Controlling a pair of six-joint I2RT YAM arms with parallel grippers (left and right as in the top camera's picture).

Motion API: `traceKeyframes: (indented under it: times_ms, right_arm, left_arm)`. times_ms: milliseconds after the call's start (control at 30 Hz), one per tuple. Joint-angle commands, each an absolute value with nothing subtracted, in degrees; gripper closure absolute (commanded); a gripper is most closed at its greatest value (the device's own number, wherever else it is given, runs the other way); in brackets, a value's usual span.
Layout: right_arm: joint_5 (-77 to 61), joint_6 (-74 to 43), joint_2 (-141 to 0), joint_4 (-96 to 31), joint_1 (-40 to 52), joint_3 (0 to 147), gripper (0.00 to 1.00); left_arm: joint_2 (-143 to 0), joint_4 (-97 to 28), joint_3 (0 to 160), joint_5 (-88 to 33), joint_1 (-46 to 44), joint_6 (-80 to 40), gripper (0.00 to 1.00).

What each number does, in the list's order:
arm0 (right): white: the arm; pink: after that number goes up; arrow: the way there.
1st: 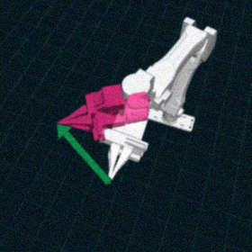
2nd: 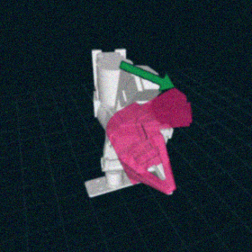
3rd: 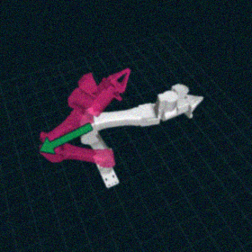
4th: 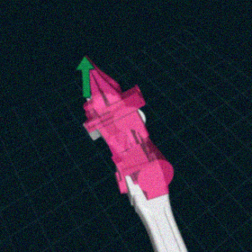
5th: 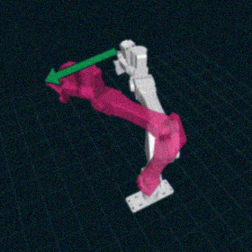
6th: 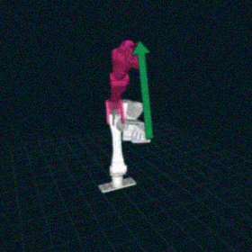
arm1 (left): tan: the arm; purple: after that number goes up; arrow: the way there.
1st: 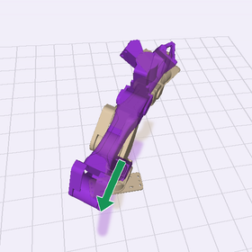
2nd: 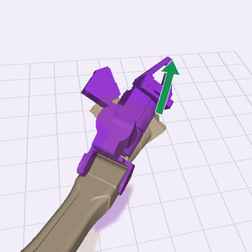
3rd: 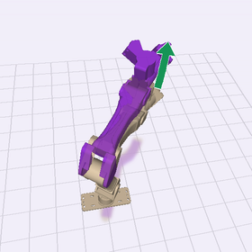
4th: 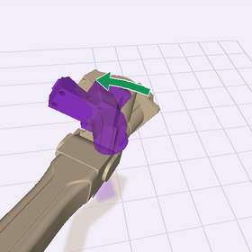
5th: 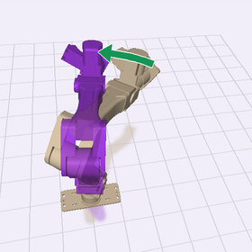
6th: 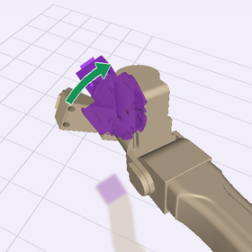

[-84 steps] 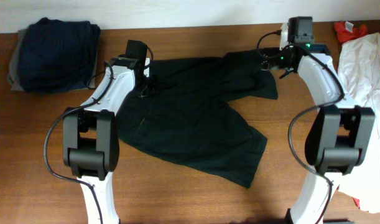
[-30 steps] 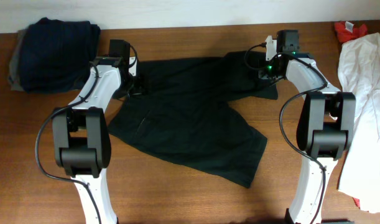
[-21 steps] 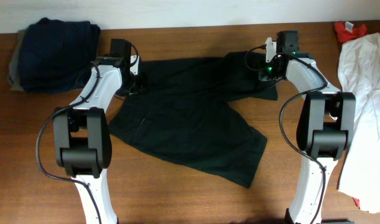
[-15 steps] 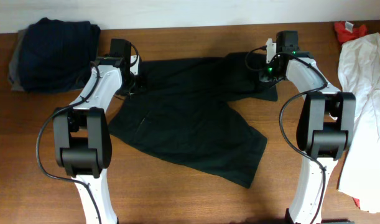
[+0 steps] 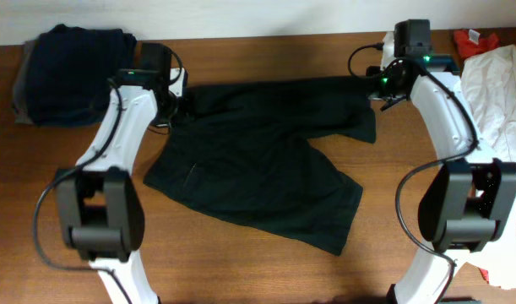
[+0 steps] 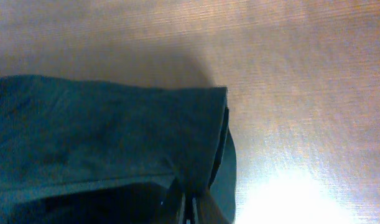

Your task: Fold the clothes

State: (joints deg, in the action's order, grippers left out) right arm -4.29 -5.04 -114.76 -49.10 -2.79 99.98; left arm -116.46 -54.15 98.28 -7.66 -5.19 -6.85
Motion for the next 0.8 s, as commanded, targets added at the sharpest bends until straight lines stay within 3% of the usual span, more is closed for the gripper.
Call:
traceKeyframes:
  times_ms: [0,367,767]
  right_arm:
    - [-1.56,-7.88,-111.53,-52.93,-2.7,100.6,0.96]
    - [-6.11,-11.51,-97.62,-74.3,-2.63,100.6,0.96]
    - [-9.56,-11.38,-96.14,-89.62,2.31,99.44,0.96]
  left_arm:
    - [-110.74,-57.82,99.81,-2.92,-4.8,-6.76,0.99]
    - [-105.82,-69.28,99.81,-0.16,-1.17,-12.58,0.99]
    - [-105.82,-72.53,99.81,0.01,4.43,-15.81,0.99]
